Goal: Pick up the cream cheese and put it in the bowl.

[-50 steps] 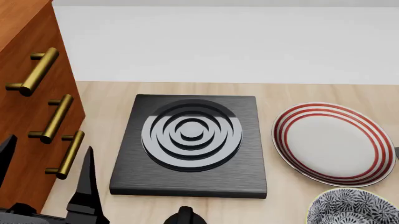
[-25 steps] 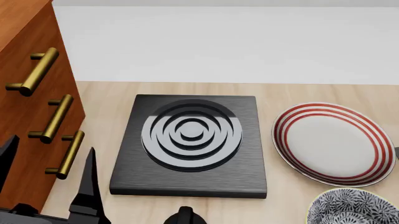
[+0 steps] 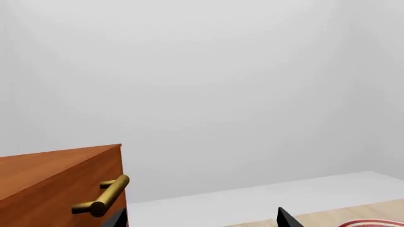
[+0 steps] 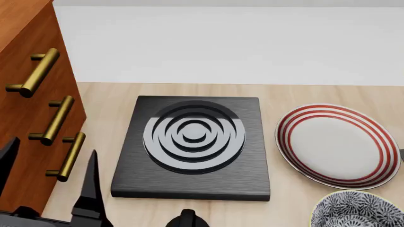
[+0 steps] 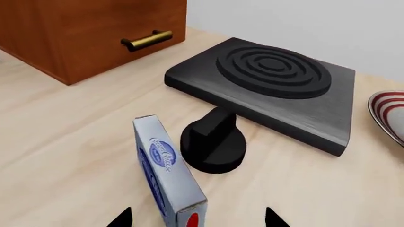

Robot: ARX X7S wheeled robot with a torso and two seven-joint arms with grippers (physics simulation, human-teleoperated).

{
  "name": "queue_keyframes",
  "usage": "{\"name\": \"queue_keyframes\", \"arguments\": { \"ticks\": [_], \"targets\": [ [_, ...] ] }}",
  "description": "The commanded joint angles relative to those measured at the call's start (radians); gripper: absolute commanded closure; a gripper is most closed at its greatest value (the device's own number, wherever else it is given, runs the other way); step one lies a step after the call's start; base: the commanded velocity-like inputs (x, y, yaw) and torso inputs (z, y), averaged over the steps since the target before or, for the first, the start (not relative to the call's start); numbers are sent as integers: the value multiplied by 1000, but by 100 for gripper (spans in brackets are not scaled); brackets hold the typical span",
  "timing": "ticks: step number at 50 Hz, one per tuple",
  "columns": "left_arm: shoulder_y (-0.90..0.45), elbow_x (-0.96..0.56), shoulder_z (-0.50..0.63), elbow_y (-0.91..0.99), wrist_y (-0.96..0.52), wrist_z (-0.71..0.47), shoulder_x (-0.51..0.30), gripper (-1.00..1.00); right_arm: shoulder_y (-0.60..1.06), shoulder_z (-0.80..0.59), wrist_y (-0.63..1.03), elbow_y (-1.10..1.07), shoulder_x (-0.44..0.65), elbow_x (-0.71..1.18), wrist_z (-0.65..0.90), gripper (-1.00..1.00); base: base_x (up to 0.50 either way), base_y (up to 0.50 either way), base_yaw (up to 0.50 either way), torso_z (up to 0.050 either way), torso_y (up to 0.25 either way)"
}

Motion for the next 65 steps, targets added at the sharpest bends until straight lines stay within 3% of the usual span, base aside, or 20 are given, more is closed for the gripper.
{"name": "queue_keyframes", "arguments": {
  "ticks": [1, 32, 65],
  "targets": [
    [-5, 2, 7, -2, -7, -4, -2, -100, 3, 5, -29, 52, -8, 9, -15, -100, 0, 0, 0, 0, 0],
    [-10, 6, 20, 0, -8, -12, -10, -100, 118, -58, -68, 215, -80, -12, -88, -100, 0, 0, 0, 0, 0],
    [-10, -4, 23, -6, 9, -15, -18, -100, 162, -91, -35, 246, -106, 7, -110, -100, 0, 0, 0, 0, 0]
  ]
}}
